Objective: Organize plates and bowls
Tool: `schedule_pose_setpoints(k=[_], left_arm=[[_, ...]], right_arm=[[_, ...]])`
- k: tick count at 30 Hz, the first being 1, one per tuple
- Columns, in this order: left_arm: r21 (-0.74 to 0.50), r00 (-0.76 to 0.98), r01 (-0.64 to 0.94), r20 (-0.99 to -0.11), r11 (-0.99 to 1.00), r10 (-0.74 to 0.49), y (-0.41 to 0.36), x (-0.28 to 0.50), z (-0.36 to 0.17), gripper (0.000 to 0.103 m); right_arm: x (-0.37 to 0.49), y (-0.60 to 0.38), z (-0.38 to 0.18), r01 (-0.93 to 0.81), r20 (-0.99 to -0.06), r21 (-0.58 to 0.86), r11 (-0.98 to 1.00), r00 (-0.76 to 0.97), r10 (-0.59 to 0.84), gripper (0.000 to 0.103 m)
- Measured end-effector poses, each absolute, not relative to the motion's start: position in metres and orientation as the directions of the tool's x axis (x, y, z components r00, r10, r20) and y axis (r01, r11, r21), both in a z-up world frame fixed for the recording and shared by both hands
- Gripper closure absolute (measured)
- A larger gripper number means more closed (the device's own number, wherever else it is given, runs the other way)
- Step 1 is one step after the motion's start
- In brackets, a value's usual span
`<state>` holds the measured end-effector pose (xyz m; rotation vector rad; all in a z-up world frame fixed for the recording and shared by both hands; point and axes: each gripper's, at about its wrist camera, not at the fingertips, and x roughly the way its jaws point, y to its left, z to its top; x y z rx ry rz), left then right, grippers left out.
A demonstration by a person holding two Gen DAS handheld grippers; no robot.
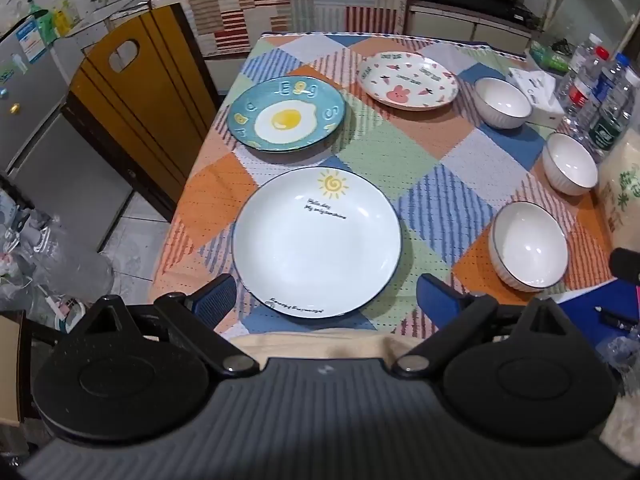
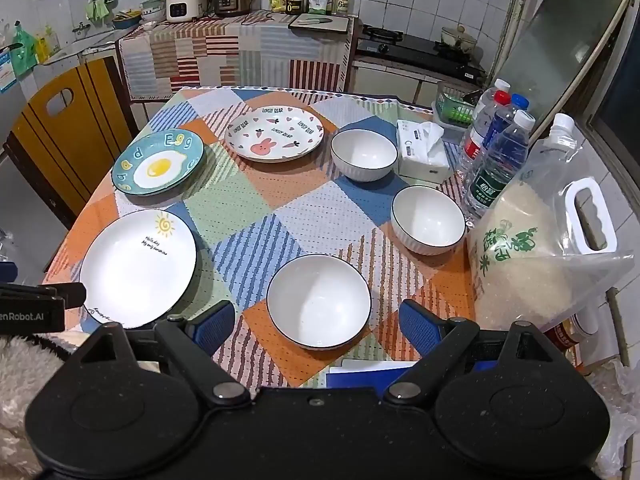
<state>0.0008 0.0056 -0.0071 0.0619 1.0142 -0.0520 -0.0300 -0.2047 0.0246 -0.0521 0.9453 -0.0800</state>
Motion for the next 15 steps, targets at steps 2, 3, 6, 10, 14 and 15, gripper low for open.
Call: schedule_pose_setpoints(k=[2, 3, 6, 10, 14, 15], left_arm=[[0.036, 0.528, 0.059, -0.849, 0.998, -0.001, 0.0067, 0.0016, -0.0076, 0.005], [0.038, 0.528, 0.053, -0.850, 0.998, 0.005, 0.0068, 0.0018, -0.0081, 0.005], [0.043, 0.530, 0.046, -0.848, 0.998, 0.012, 0.0084, 0.0014, -0.0071, 0.005], [0.049, 0.542, 0.043, -0.840, 0.998, 0.018, 0.0099, -0.0009, -0.0043, 0.005], [0.037, 0.548, 0.040, -0.837, 0.999, 0.009, 0.0117, -0.0022, -0.0018, 0.005], [0.036, 0.549, 0.038, -0.836, 0.999, 0.009, 0.0118, -0.0024, -0.0014, 0.005]], right_arm=[[-0.0288, -0.2044, 0.0254, 0.049, -0.808, -0.079, 0.996, 0.582, -0.093, 0.011], [-0.0289, -0.2071, 0.0217, 0.048, -0.807, -0.079, 0.996, 0.583, -0.092, 0.011], [-0.0290, -0.2083, 0.0217, 0.051, -0.806, -0.077, 0.996, 0.584, -0.092, 0.011], [-0.0296, -0.2096, 0.0204, 0.053, -0.804, -0.080, 0.995, 0.586, -0.096, 0.011], [-0.0292, -0.2088, 0.0192, 0.049, -0.804, -0.076, 0.996, 0.587, -0.090, 0.011], [-0.0292, -0.2078, 0.0190, 0.049, -0.805, -0.076, 0.996, 0.587, -0.090, 0.011]])
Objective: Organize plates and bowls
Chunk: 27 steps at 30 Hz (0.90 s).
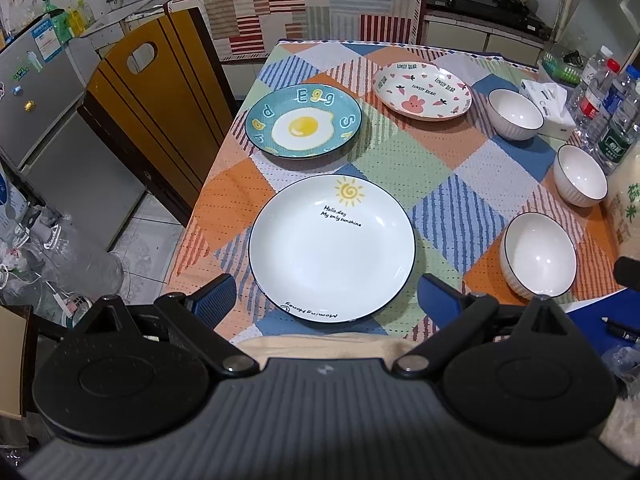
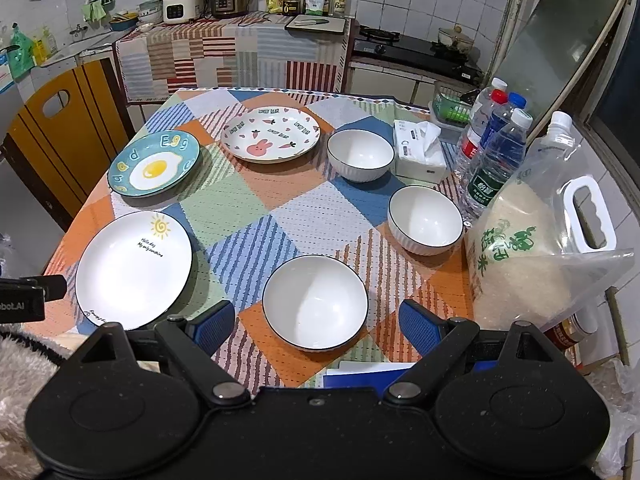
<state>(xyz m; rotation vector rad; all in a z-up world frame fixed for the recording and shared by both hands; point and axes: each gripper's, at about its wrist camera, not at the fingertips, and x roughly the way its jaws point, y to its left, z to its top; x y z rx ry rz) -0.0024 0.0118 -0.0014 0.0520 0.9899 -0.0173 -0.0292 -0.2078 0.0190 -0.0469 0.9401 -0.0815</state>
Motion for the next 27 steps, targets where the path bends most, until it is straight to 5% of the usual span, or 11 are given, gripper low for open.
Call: schedule_pose_setpoints(k=[27], left_arm=[[0.081, 0.550, 0.037, -0.834, 0.996, 0.048, 0.0069, -0.0081, -0.0021, 0.005]], right_arm=[[-0.0289, -0.2104, 0.0155, 0.057, -0.805, -0.074, 0.996, 0.587, -0.093, 0.011]])
